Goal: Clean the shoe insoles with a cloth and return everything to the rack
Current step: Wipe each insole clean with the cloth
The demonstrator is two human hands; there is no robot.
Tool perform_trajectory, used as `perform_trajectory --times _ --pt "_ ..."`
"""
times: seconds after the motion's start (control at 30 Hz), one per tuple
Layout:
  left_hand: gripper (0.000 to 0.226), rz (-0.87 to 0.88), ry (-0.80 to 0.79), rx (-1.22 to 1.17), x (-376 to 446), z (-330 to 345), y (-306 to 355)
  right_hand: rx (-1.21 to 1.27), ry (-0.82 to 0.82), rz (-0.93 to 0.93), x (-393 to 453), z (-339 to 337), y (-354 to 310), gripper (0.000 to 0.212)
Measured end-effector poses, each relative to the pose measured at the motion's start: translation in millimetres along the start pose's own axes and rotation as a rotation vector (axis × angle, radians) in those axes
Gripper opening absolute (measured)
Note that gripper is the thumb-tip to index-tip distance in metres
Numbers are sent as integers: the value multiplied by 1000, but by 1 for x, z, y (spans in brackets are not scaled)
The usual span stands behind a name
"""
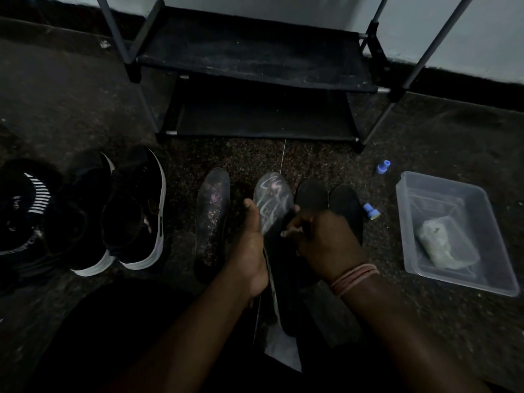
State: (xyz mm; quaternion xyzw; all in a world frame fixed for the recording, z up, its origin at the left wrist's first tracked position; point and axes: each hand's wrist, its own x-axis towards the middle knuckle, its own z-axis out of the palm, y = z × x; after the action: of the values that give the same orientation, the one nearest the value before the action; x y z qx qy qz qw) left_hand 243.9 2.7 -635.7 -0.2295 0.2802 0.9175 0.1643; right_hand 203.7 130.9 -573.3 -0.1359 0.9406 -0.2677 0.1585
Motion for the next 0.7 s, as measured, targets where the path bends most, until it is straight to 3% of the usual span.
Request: perform_trajectory --times 0.1,0.17,0.3,0.47,0.63,0.7 --pt "84 -30 -34 29 -5 10 -3 -89 236 13 4 3 5 44" --pt "81 -34 -33 45 -6 13 -4 -115 311 32 5 1 7 53" --pt "70 6 8 -20 -6 9 -1 -17 167 -150 -5 10 -8 16" --pt "70 41 66 -51 -4 2 3 232 26 -247 -12 17 -20 15" --pt "64 -36 27 -36 -6 6 -2 116 278 -229 -3 15 -6 22" --pt "65 -52 29 -29 -6 3 -4 98 277 -250 -4 17 -6 24"
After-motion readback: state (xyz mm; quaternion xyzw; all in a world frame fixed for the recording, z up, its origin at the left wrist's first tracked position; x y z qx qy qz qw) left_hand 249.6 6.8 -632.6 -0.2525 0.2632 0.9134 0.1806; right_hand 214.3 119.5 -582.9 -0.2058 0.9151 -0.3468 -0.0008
